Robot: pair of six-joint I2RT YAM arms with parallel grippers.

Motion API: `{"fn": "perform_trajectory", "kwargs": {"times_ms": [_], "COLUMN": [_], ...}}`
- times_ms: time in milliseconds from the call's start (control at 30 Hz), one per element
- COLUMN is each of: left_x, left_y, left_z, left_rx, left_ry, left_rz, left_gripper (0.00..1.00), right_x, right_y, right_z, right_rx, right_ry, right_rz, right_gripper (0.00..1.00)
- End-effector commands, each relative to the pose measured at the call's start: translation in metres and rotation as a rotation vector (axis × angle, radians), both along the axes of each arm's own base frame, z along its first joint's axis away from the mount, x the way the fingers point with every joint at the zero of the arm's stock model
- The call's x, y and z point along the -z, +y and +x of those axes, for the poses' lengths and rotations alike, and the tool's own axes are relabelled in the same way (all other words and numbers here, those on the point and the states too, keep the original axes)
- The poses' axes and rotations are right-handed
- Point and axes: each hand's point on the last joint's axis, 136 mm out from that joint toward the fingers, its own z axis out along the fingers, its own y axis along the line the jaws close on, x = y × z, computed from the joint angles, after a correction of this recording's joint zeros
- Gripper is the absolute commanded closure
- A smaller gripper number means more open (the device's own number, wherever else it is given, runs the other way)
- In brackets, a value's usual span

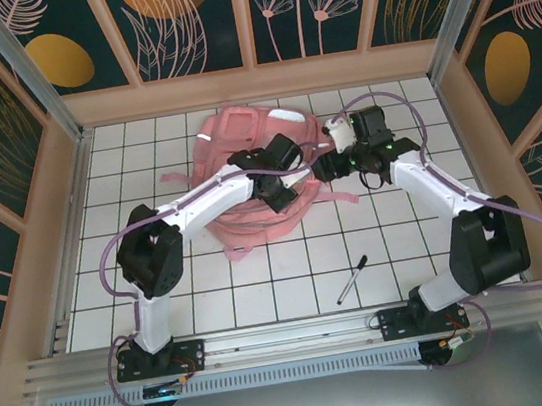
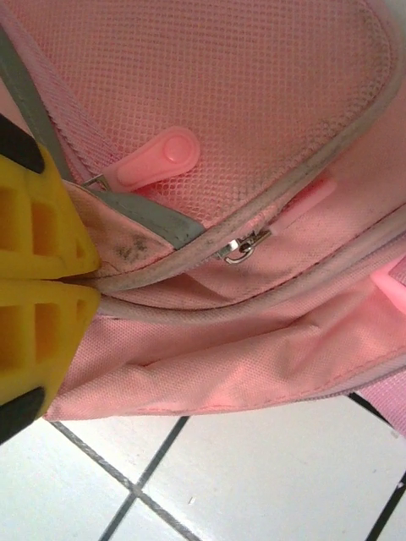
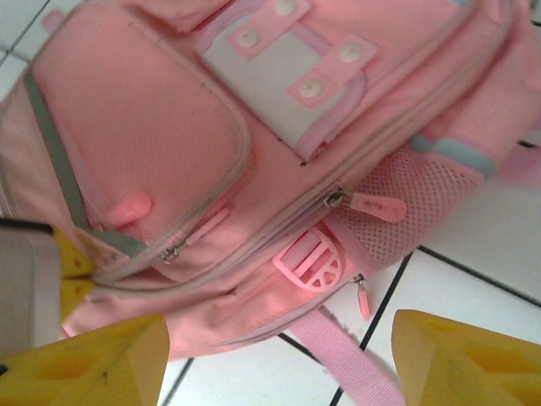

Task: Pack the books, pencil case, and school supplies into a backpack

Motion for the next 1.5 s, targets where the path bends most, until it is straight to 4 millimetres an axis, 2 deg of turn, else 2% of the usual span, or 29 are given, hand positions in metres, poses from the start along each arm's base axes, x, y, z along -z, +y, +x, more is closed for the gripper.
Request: {"fn": "perform_trajectory", "kwargs": {"times_ms": [0, 67, 133, 367, 500, 533, 633, 767, 867, 1000, 1133, 1400, 1433, 1467], "left_x": [-0.036, -0.044, -0.051, -0.06, -0.059, -0.068, -0.073, -0.069, -0.067, -0.062, -0.063, -0.069, -0.069, -0.069], "left_y": [0.008, 0.009, 0.006, 0.005, 0.004, 0.005, 0.004, 0.003, 0.002, 0.004, 0.001, 0.005, 0.009, 0.014], "left_z": [0.008, 0.003, -0.006, -0.026, -0.029, -0.03, -0.033, -0.036, -0.039, -0.036, -0.032, -0.012, -0.01, -0.009], "left_rx": [0.037, 0.069, 0.113, 0.191, 0.209, 0.21, 0.212, 0.224, 0.219, 0.205, 0.173, 0.049, 0.025, -0.005], "left_ry": [-0.041, -0.02, -0.012, -0.028, -0.041, -0.061, -0.059, -0.064, -0.043, -0.054, -0.052, -0.053, -0.045, -0.04], "left_rz": [-0.088, -0.121, -0.158, -0.241, -0.268, -0.283, -0.305, -0.317, -0.334, -0.329, -0.357, -0.43, -0.438, -0.445], "left_gripper": [1.0, 1.0, 1.0, 1.0, 1.0, 1.0, 1.0, 1.0, 1.0, 1.0, 1.0, 1.0, 0.81, 0.5], "right_x": [0.015, 0.021, 0.026, 0.023, 0.042, 0.047, 0.058, 0.054, 0.047, 0.042, 0.039, 0.03, 0.029, 0.027], "right_y": [0.03, 0.036, 0.041, 0.064, 0.071, 0.071, 0.075, 0.085, 0.094, 0.1, 0.1, 0.094, 0.094, 0.094], "right_z": [-0.02, -0.028, -0.027, -0.012, -0.015, -0.015, -0.018, -0.017, -0.017, -0.022, -0.036, -0.066, -0.069, -0.072], "right_rx": [-0.35, -0.51, -0.599, -0.72, -0.799, -0.805, -0.809, -0.765, -0.747, -0.757, -0.807, -0.82, -0.813, -0.807], "right_ry": [-0.148, -0.242, -0.319, -0.503, -0.473, -0.464, -0.449, -0.478, -0.499, -0.491, -0.475, -0.423, -0.412, -0.412], "right_rz": [-0.05, -0.086, -0.111, -0.07, -0.109, -0.124, -0.124, -0.084, -0.043, -0.011, -0.018, 0.035, 0.055, 0.072], "right_gripper": [0.3, 0.31, 0.31, 0.45, 0.48, 0.5, 0.51, 0.52, 0.57, 0.79, 1.0, 1.0, 1.0, 1.0]}}
